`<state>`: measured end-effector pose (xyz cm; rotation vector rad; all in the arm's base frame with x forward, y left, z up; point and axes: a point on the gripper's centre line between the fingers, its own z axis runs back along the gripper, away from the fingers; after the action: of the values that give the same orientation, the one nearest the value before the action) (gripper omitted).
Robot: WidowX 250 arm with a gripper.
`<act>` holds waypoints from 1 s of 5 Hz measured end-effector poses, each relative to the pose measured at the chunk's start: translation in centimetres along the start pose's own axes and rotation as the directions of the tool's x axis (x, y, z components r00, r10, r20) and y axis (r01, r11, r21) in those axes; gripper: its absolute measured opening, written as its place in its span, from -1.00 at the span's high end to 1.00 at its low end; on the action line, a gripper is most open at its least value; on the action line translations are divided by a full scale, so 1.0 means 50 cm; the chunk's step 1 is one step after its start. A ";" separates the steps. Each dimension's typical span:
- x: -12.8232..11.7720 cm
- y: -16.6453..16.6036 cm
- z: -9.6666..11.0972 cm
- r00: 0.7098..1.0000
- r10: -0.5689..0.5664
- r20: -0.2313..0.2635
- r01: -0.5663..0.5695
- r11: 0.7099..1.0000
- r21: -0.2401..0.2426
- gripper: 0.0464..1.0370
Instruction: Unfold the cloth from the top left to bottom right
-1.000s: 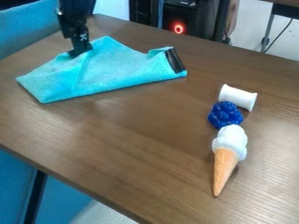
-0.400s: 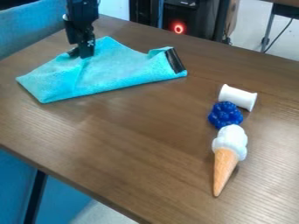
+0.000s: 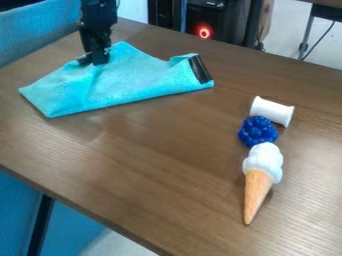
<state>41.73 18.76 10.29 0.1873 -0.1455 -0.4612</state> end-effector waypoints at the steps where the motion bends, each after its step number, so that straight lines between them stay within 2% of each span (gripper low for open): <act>1: -0.001 -0.001 -0.003 1.000 -0.003 -0.003 0.003 1.000 -0.003 0.36; 2: -0.001 -0.002 -0.003 1.000 -0.007 -0.006 0.007 1.000 -0.003 0.74; 3: -0.001 -0.007 -0.005 1.000 -0.011 -0.006 0.011 1.000 -0.019 0.95; 4: 0.003 -0.028 0.008 1.000 -0.007 0.011 0.008 0.997 -0.076 0.97; 5: 0.035 -0.078 0.102 0.993 -0.060 0.102 0.068 0.995 -0.074 0.97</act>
<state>40.69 13.79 14.60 0.0934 -0.2196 -0.5394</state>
